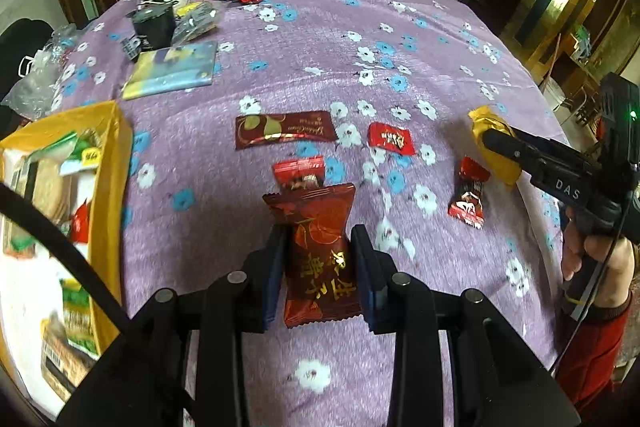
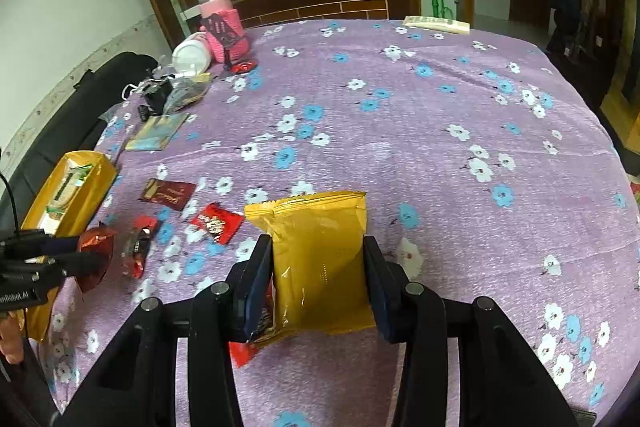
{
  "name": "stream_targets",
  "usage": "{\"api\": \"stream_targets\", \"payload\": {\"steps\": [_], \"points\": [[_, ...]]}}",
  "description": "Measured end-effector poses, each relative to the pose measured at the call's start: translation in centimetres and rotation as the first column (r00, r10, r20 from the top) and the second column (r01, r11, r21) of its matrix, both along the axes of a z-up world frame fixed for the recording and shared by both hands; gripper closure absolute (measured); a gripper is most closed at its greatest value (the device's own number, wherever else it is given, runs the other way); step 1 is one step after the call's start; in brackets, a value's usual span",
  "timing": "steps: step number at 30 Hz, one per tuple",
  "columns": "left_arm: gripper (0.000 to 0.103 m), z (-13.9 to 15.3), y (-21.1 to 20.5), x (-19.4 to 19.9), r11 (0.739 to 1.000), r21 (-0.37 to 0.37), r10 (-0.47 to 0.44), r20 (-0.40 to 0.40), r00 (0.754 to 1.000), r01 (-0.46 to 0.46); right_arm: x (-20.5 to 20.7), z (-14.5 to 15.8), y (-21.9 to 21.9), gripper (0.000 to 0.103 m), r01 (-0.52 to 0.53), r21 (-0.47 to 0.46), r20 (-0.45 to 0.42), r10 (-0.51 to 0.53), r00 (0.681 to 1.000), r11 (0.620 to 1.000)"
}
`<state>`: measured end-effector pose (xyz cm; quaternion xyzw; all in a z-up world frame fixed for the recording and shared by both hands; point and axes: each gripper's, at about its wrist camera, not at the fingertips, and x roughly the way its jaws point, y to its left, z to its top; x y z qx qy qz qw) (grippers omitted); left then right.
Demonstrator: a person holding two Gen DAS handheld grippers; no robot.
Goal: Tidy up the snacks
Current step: 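Grasp a red candy packet with the left gripper while the right grasps the yellow packet, then carry the red candy packet and yellow packet over the white box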
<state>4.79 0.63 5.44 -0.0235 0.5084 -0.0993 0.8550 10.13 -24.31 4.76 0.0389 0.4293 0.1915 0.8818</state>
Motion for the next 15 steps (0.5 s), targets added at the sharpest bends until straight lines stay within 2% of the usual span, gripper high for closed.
{"api": "stream_targets", "payload": {"steps": [7,10,15], "points": [[0.069,1.3,1.7,-2.3,0.998,0.06,0.028,0.075,0.997,-0.033,-1.1,0.6,1.3,0.059,-0.044,0.012,0.028,0.043,0.999,0.999],[0.069,1.1,3.1,-3.3,0.993,0.091,0.062,0.084,0.995,-0.07,-1.2,0.5,1.6,0.059,-0.052,0.019,0.027,0.051,0.998,0.998],[0.069,0.8,5.2,-4.2,0.987,0.096,0.119,0.087,0.989,-0.128,-1.3,0.2,2.1,0.059,-0.062,0.017,0.018,0.061,0.998,0.998]]}}
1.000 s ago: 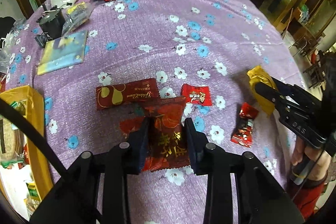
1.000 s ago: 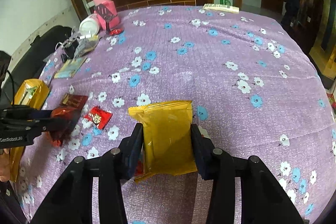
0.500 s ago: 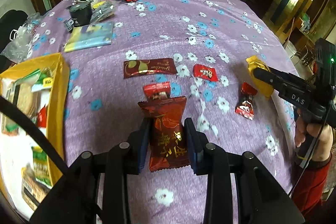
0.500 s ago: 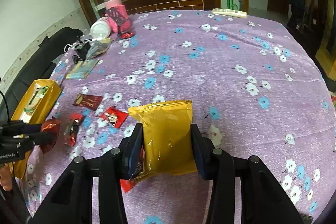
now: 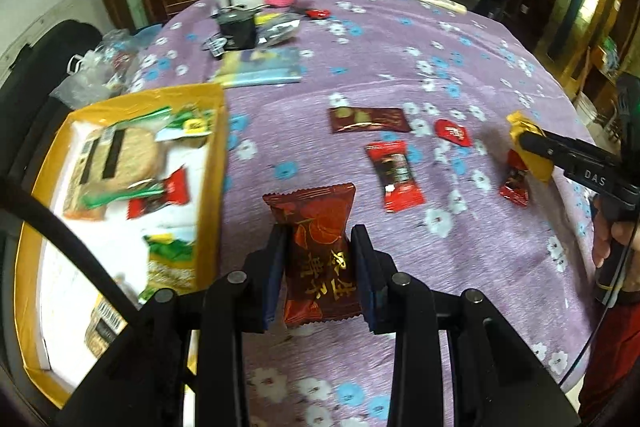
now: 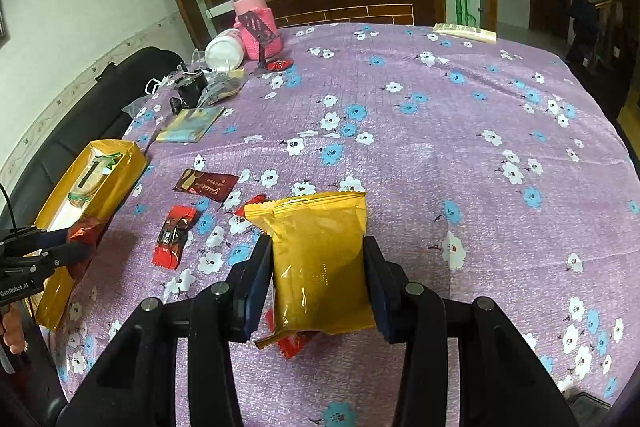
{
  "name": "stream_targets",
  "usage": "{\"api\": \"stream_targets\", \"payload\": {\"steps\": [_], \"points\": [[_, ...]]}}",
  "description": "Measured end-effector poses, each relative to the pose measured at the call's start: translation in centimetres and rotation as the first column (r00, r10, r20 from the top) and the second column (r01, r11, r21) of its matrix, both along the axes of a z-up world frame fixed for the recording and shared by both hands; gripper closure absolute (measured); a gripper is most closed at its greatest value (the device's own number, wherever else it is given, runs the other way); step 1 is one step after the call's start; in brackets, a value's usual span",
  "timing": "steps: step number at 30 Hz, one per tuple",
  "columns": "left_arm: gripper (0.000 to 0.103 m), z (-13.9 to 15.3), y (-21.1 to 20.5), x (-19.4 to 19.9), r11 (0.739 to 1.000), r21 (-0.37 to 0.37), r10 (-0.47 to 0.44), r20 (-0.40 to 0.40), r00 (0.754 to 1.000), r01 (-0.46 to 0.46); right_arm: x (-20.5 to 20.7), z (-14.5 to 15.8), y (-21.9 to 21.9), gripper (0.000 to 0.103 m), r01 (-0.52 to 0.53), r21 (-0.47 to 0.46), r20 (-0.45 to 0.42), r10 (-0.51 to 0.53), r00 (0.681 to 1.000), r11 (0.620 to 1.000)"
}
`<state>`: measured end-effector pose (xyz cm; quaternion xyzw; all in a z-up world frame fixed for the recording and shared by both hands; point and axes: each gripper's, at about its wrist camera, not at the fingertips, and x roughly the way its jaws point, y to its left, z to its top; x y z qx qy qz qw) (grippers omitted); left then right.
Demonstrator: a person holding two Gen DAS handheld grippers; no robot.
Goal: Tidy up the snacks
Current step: 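Carry the red candy packet and yellow packet over the white box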
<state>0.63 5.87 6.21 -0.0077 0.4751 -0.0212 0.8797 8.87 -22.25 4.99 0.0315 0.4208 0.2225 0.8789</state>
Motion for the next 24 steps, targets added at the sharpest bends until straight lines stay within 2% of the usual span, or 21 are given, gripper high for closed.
{"api": "stream_targets", "payload": {"steps": [7,18,24], "points": [[0.069,0.4,1.3,-0.6,0.999,0.007,0.034,0.019,0.999,-0.034,-0.2,0.0,0.3,0.059,0.0,-0.002,0.002,0.0,1.0,1.0],[0.069,0.9,1.1,-0.7,0.999,0.022,0.023,0.033,0.999,-0.023,-1.1,1.2,1.7,0.059,-0.022,-0.008,0.038,0.022,0.999,1.0],[0.069,1.4,1.7,-0.9,0.999,0.024,0.033,0.047,0.998,-0.035,-1.8,2.0,2.4,0.059,-0.022,-0.054,0.063,0.025,0.998,0.998]]}}
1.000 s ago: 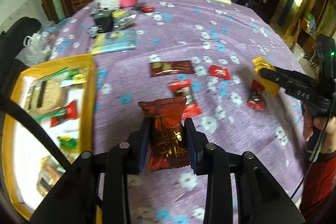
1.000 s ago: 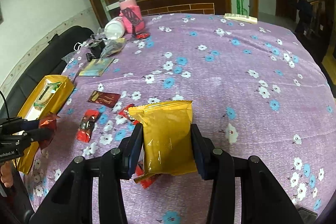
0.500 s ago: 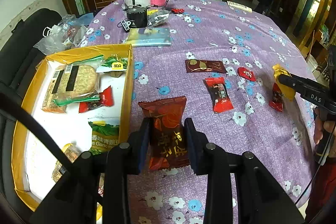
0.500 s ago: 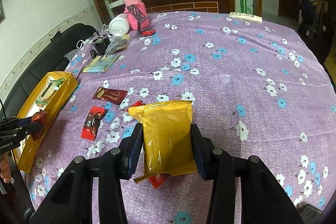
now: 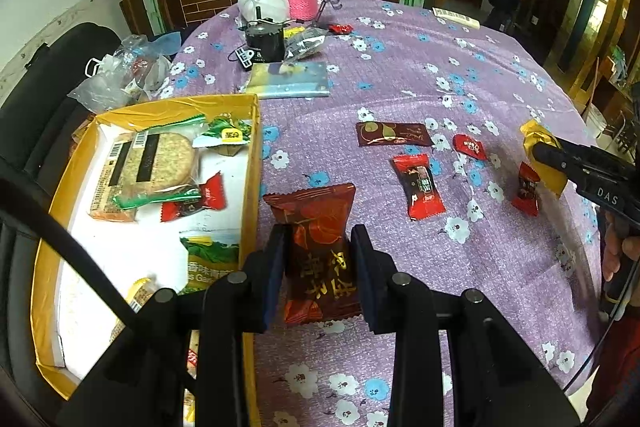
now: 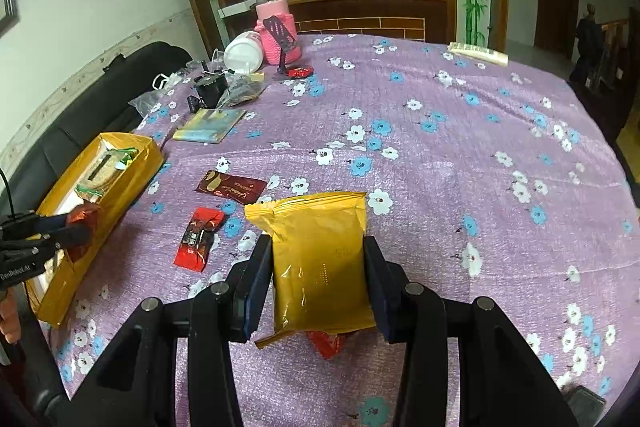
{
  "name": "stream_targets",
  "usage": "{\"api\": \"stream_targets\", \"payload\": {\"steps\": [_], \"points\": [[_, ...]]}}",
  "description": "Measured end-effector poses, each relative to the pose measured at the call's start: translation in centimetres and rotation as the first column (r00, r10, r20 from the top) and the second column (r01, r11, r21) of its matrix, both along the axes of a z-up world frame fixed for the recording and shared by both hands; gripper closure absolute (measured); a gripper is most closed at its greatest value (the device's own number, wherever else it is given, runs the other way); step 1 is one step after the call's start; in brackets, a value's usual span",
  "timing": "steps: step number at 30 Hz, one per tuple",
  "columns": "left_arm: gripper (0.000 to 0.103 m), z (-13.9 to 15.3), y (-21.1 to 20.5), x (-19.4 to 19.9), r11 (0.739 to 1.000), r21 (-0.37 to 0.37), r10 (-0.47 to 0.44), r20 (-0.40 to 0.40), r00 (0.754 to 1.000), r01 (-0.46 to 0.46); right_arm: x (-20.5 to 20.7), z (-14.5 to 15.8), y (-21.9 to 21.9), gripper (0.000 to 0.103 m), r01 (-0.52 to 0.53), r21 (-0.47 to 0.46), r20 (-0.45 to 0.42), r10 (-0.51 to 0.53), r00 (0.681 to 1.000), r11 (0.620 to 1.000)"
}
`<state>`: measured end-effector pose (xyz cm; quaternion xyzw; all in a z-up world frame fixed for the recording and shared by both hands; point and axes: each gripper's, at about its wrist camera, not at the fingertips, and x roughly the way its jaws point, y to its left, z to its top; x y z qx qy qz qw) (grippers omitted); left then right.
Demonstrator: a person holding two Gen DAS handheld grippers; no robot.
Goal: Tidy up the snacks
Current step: 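Carry the red candy packet and yellow packet over the white box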
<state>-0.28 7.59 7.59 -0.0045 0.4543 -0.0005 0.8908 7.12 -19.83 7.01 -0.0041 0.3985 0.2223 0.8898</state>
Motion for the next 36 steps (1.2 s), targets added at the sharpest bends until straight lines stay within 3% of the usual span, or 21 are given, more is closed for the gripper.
{"api": "stream_targets", "payload": {"steps": [16,36], "points": [[0.069,1.6,3.6,-1.8,0.997,0.026,0.068,0.05,0.996,-0.069,-1.9,3.6,4.2,0.059,-0.089,-0.06,0.075,0.094,0.993,0.994],[0.068,0.6,9.6,-4.6,0.973,0.054,0.222,0.052,0.974,-0.225,-4.2,4.6,12.3,0.059,-0.258,-0.049,0.085,0.261,0.962,0.965]]}}
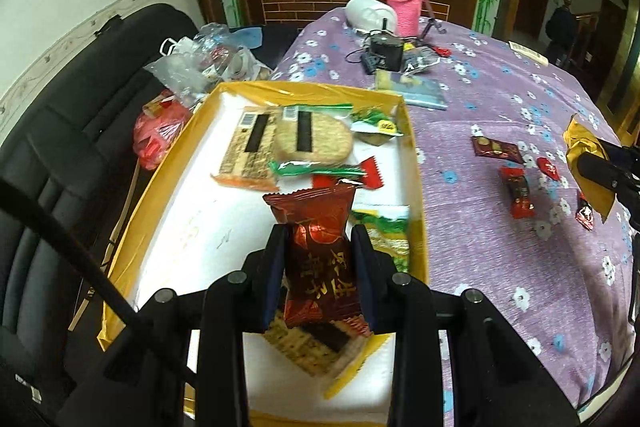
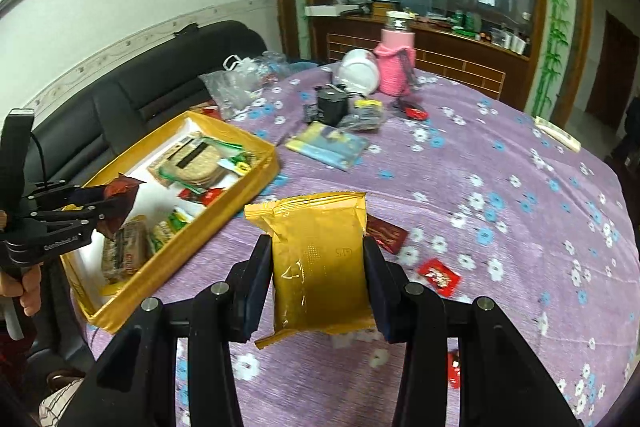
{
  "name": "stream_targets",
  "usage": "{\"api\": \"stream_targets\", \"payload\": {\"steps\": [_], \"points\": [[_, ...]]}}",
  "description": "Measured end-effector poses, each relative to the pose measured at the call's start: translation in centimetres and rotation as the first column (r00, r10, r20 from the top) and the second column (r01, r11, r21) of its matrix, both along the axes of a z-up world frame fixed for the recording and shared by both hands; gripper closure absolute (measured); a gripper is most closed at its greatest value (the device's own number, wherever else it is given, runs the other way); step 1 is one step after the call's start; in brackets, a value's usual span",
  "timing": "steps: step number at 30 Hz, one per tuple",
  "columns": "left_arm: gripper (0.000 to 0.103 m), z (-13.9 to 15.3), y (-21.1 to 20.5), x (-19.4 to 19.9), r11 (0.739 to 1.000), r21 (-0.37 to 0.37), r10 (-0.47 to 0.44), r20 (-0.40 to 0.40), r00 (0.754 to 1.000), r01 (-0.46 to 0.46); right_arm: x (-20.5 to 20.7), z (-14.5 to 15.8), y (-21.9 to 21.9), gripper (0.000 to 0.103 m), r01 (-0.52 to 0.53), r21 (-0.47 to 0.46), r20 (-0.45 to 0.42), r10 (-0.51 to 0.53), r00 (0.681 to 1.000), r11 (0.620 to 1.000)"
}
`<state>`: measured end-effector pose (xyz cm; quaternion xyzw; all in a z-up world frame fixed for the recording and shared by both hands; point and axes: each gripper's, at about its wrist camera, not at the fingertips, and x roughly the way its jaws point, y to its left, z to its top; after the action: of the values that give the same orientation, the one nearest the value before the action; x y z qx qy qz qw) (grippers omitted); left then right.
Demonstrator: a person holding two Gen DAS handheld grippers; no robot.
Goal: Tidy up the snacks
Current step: 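Carry the red candy packet and yellow packet over the white box, then lower both packets into the white box and open both grippers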
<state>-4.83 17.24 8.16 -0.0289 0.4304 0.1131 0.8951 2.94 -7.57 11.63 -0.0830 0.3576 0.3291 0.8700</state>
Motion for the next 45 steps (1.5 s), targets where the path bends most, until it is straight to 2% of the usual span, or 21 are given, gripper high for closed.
{"api": "stream_targets", "payload": {"steps": [15,25,32,37,45], "points": [[0.068,-0.8,2.3,-0.7,0.999,-0.018,0.038,-0.01,0.999,-0.039,-1.1,0.0,5.0,0.059,-0.096,-0.008,-0.011,0.096,0.995,0.995],[0.068,-1.4,6.4,-1.8,0.99,-0.053,0.13,-0.023,0.991,-0.131,-1.0,-1.0,10.0,0.059,-0.215,0.057,-0.127,0.22,0.967,0.975],[0.069,-2.7,8.8,-1.9,0.98,-0.101,0.168,-0.052,0.985,-0.172,-0.8,-2.0,14.6,0.059,-0.295,0.071,-0.189,0.303,0.934,0.953],[0.068,-3.3,9.6,-1.3,0.978,-0.123,0.161,-0.08,0.984,-0.17,-0.6,-2.8,17.4,0.06,-0.316,0.053,-0.209,0.32,0.924,0.947],[0.068,-4.3,11.1,0.5,0.975,-0.148,0.143,-0.14,0.98,-0.164,-0.5,-4.1,19.3,0.06,-0.326,0.012,-0.218,0.32,0.922,0.945]]}}
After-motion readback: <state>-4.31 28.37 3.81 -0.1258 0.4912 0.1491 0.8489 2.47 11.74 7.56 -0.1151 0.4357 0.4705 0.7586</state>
